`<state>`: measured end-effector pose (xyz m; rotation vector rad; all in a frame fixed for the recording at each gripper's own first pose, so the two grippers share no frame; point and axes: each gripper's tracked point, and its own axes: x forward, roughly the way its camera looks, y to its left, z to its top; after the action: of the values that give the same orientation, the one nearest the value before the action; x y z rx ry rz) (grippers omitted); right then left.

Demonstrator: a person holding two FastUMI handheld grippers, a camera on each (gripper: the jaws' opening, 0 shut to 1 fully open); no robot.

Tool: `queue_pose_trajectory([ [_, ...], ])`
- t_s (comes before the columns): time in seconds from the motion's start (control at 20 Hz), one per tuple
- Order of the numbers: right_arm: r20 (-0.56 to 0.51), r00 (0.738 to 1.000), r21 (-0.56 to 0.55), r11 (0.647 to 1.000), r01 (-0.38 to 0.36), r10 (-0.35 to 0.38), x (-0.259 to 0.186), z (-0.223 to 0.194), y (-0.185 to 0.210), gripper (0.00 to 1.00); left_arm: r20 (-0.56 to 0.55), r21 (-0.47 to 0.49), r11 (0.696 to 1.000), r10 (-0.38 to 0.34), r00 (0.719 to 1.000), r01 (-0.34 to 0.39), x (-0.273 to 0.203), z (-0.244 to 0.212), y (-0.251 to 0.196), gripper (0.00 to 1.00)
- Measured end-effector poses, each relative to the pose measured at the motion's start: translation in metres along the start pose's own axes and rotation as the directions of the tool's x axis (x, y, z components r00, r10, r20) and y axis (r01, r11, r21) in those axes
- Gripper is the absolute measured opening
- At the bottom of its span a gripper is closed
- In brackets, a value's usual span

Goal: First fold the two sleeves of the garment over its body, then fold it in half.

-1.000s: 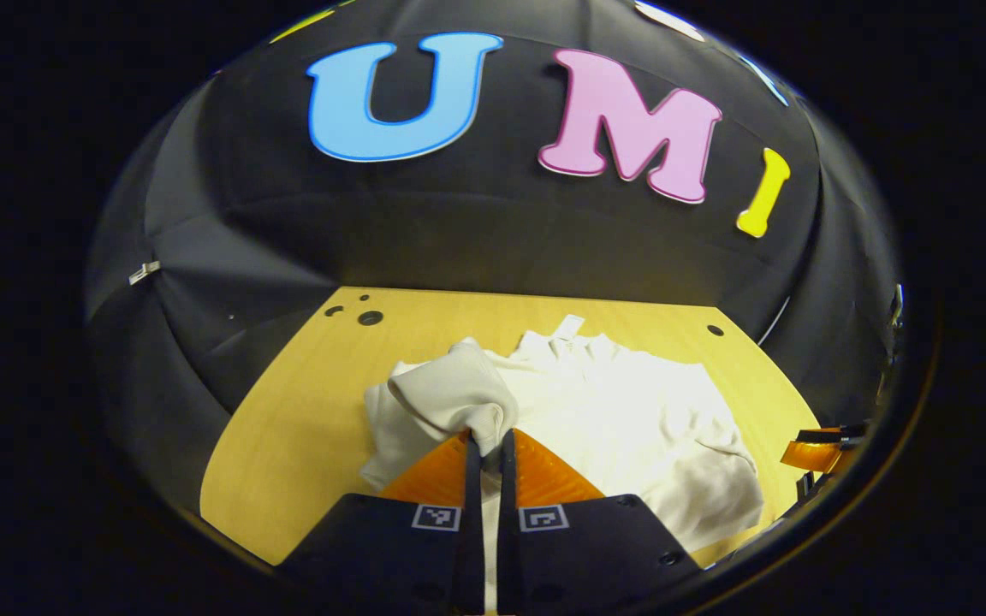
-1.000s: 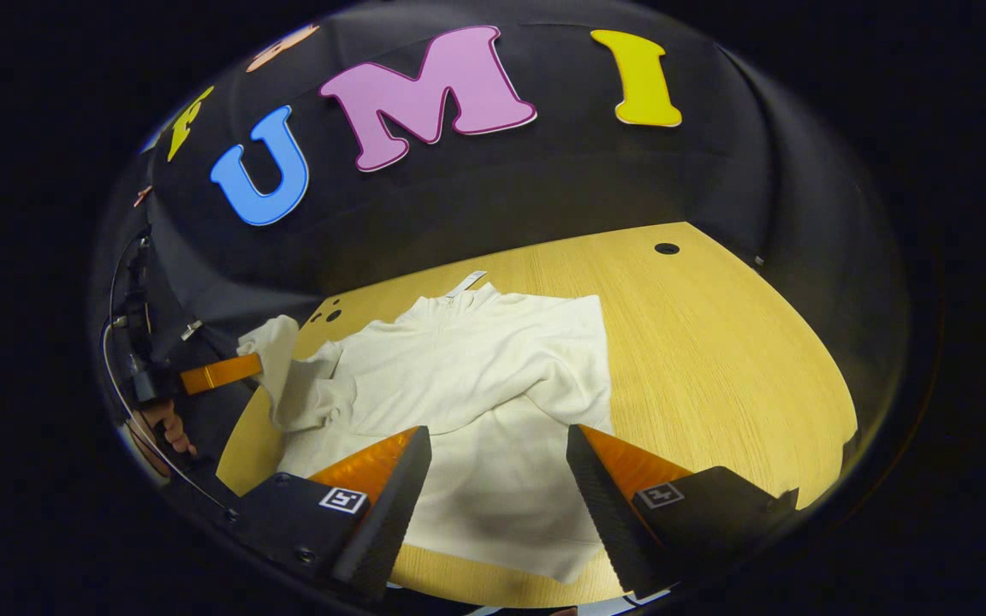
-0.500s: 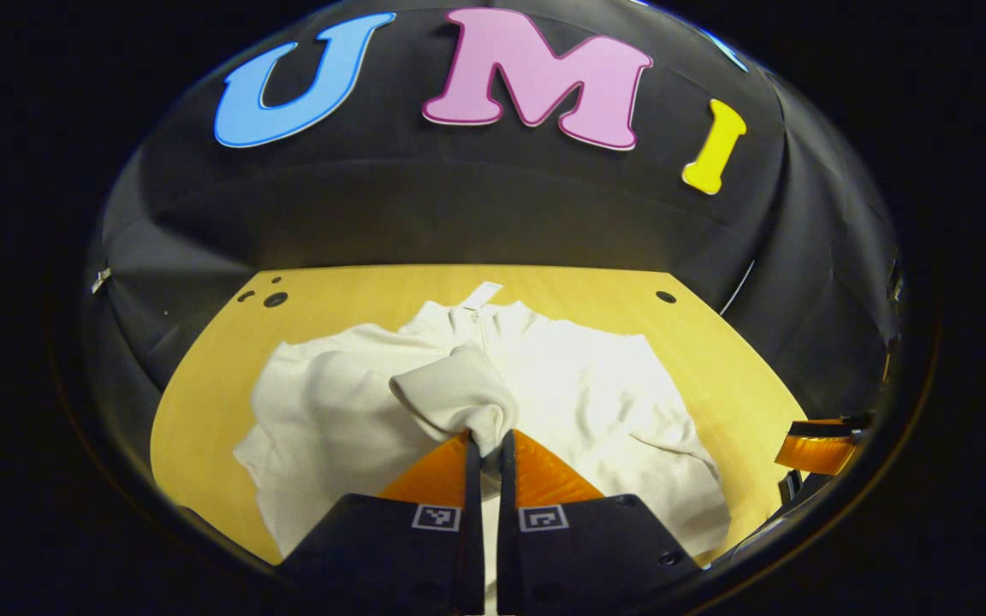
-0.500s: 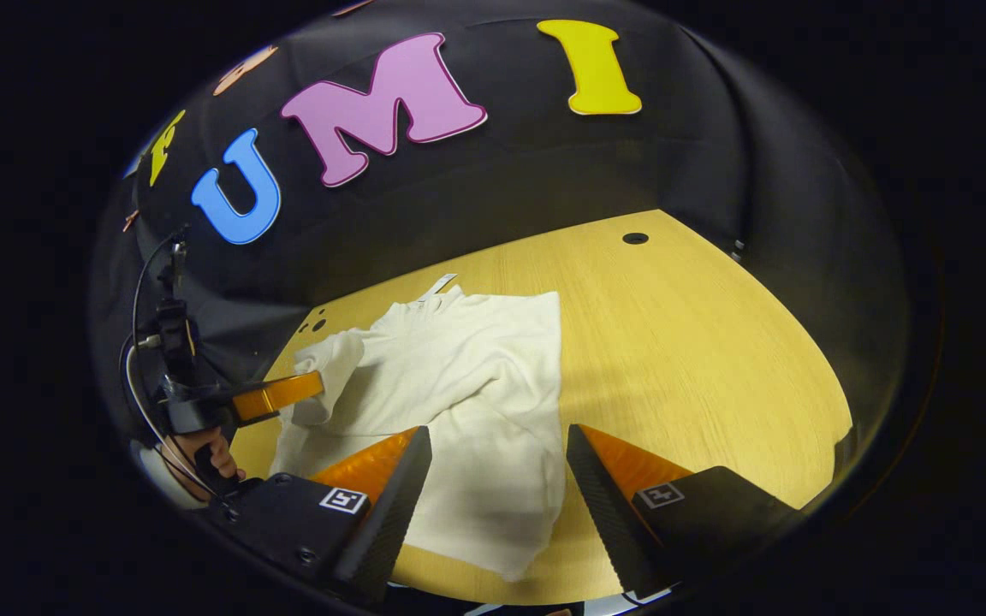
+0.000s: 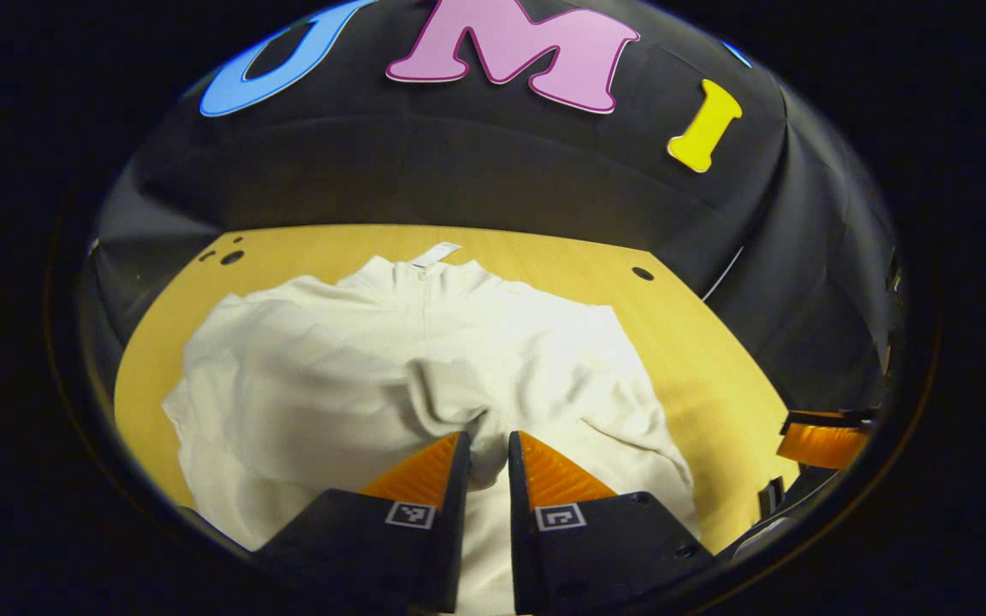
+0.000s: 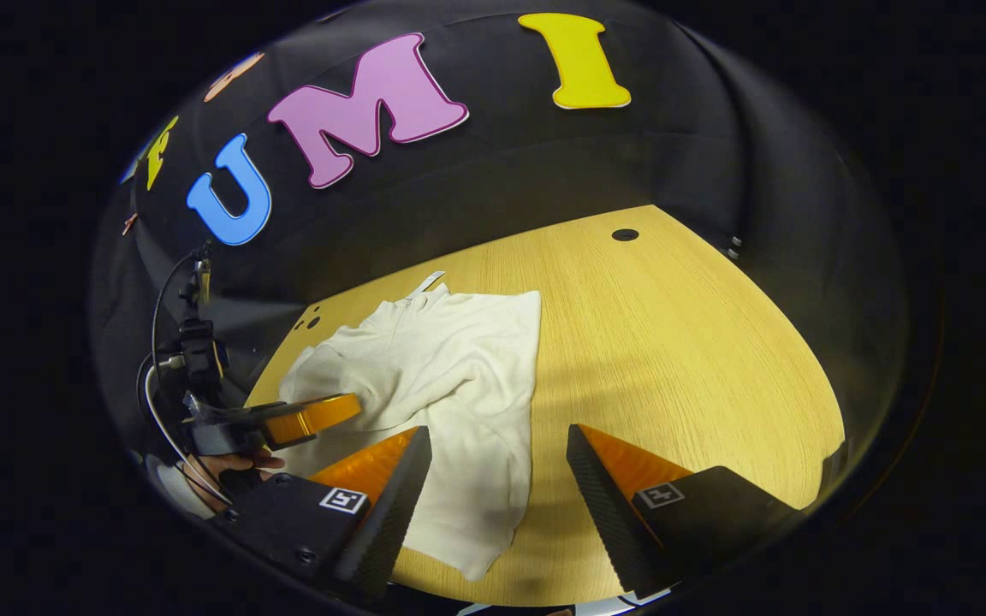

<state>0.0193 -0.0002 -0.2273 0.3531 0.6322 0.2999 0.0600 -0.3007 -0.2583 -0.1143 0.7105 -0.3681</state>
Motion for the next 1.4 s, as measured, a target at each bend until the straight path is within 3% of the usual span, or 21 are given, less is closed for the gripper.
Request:
queue_pose_trajectory([
  [0.05, -0.002, 1.000, 0.000, 1.000, -0.002, 0.002, 0.001, 0.000, 0.000, 0.98, -0.001, -0.010, 1.000, -0.012, 1.000, 0.012, -0.002, -0.002, -0.004, 0.36],
  [0.1, -0.004, 1.000, -0.001, 1.000, -0.005, 0.005, 0.001, -0.001, 0.000, 0.98, -0.002, -0.011, 1.000, -0.017, 1.000, 0.017, -0.003, -0.003, -0.007, 0.35],
  [0.15, -0.007, 1.000, -0.001, 1.000, -0.007, 0.007, 0.002, -0.001, 0.001, 0.98, -0.004, -0.010, 1.000, -0.024, 1.000, 0.024, -0.006, -0.005, -0.010, 0.58],
  [0.45, -0.035, 0.999, -0.015, 1.000, -0.020, 0.020, -0.003, -0.016, 0.013, 0.98, -0.030, 0.021, 1.000, -0.015, 0.999, 0.016, -0.040, -0.025, 0.001, 0.75],
  [0.9, -0.160, 0.986, -0.054, 0.998, 0.026, -0.034, -0.019, -0.077, 0.023, 0.99, -0.114, -0.015, 0.984, 0.176, 0.978, -0.178, -0.111, -0.083, 0.103, 0.77],
  [1.25, -0.221, 0.972, -0.014, 0.996, 0.084, -0.085, -0.016, -0.111, 0.019, 0.99, -0.182, -0.055, 0.939, 0.326, 0.928, -0.340, -0.156, -0.123, 0.185, 0.77],
  [1.4, -0.240, 0.964, -0.016, 0.994, 0.110, -0.111, -0.014, -0.124, 0.018, 0.98, -0.199, -0.042, 0.925, 0.361, 0.911, -0.376, -0.163, -0.132, 0.208, 0.77],
])
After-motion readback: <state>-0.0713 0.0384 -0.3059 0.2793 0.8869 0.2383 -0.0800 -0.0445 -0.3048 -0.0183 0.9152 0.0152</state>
